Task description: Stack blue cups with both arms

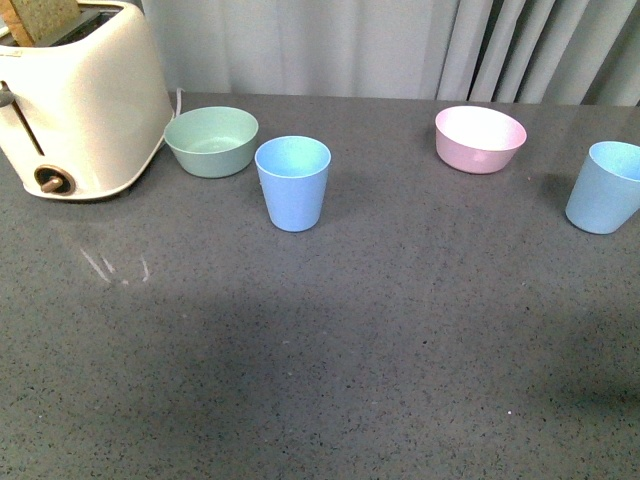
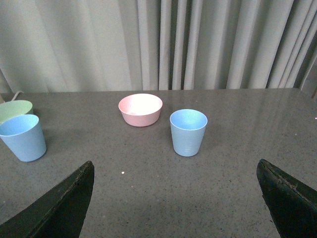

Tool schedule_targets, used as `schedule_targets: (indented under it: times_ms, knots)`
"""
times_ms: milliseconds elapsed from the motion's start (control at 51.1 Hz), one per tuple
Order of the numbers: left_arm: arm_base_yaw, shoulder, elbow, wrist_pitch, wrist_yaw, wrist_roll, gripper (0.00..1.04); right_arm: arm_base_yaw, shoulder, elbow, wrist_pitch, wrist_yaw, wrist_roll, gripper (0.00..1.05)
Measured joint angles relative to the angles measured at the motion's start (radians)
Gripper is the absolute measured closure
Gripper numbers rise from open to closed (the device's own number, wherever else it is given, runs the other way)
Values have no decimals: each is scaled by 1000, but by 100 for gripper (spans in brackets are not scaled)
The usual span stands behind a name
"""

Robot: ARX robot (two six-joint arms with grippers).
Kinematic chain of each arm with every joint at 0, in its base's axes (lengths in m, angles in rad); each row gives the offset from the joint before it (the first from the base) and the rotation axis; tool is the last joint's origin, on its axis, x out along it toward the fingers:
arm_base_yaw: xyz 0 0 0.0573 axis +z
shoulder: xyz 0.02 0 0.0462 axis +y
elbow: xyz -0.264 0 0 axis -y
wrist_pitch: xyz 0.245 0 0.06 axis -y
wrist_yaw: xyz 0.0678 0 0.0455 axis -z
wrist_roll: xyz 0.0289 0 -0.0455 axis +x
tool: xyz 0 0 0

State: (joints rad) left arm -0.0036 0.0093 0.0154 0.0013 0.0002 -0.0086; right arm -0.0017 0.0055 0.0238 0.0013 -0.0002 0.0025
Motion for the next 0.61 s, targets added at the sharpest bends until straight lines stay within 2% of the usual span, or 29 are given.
schedule_targets:
  times_ms: [606]
  knots:
    - [0,0,0,0,0,0,9,0,0,0,0,0,0,9]
